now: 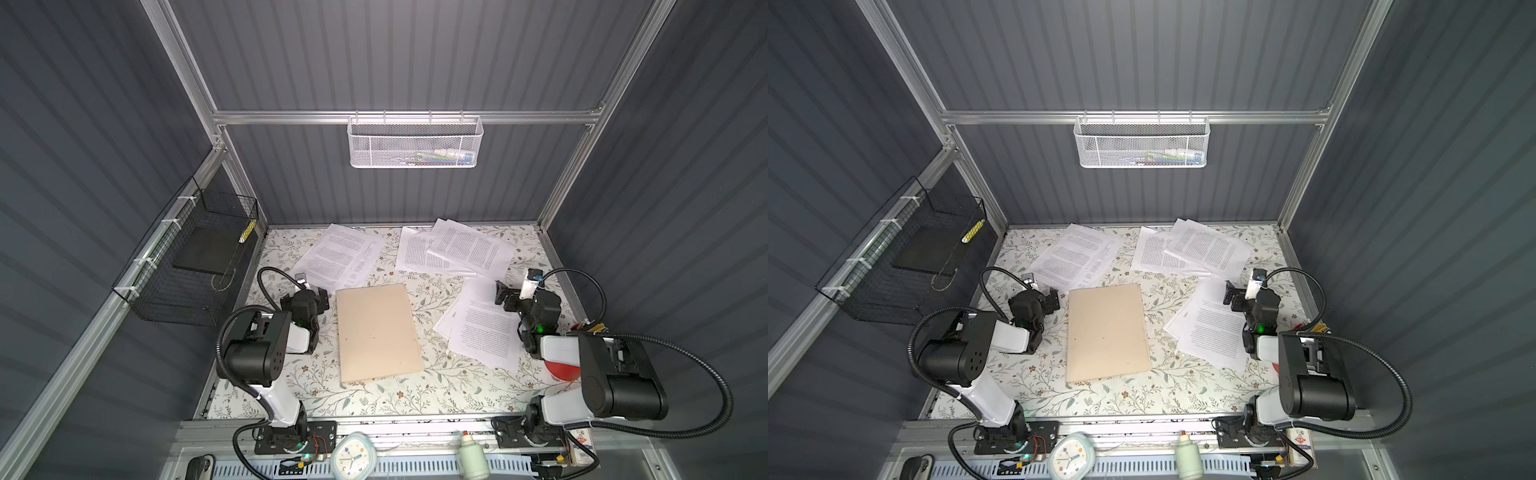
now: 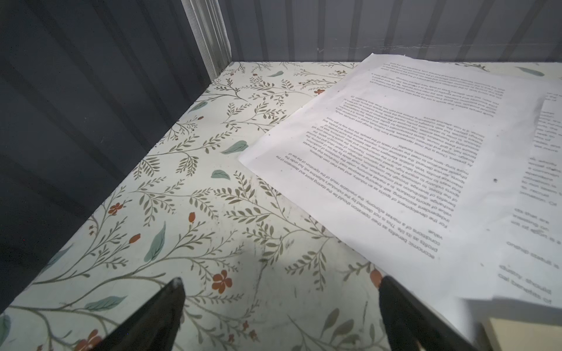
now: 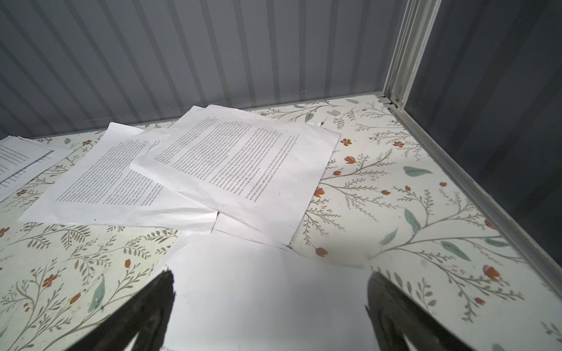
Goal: Put the files into the folder
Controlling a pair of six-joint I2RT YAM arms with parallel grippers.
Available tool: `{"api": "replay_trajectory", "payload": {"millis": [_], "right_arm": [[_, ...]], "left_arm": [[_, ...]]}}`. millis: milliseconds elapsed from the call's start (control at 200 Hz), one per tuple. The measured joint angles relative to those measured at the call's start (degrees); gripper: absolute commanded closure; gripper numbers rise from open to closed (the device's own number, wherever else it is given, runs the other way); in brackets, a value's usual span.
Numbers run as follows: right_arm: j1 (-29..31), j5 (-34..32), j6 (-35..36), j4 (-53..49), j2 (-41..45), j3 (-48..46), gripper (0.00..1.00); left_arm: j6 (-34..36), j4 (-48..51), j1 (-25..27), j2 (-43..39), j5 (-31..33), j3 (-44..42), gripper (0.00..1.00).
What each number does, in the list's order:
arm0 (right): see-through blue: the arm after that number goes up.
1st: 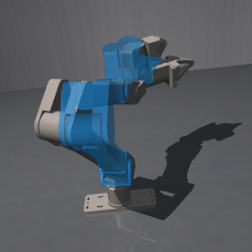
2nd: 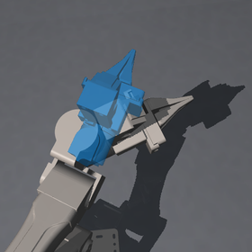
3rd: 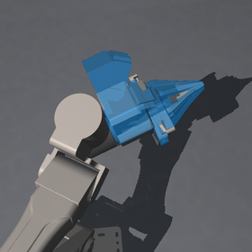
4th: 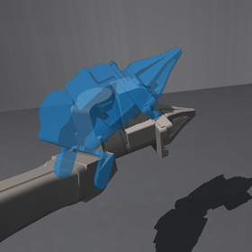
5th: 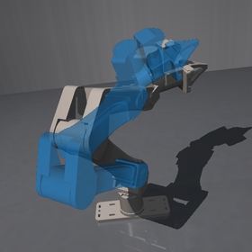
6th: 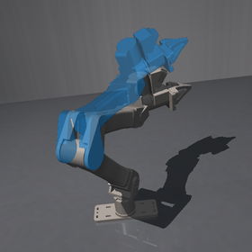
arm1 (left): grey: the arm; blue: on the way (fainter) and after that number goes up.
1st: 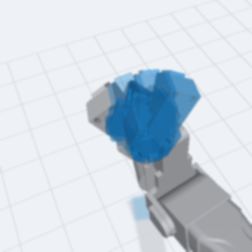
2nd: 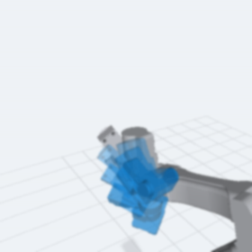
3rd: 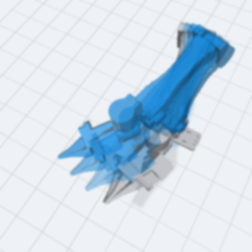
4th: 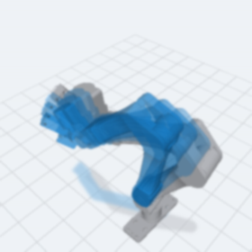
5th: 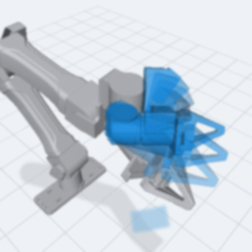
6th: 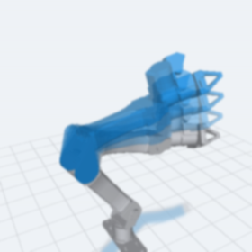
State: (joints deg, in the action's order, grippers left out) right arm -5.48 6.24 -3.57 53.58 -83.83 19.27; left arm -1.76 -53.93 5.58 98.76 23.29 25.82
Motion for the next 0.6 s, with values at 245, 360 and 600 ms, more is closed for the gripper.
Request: {"api": "replay_trajectory", "payload": {"millis": [245,360,600], "right_arm": [[0.3,3.0,1.3,1.2,0.0,-0.5,0.01],[0.3,3.5,1.3,1.2,0.0,-0.5,0.01],[0.3,3.9,1.3,1.2,0.0,-0.5,0.01]], "left_arm": [[0.0,0.0,0.0,0.0,0.0,0.0,0.00],[0.0,0.0,0.1,0.0,0.0,0.0,0.00],[0.0,0.0,0.4,0.0,0.0,0.0,0.00]]}}
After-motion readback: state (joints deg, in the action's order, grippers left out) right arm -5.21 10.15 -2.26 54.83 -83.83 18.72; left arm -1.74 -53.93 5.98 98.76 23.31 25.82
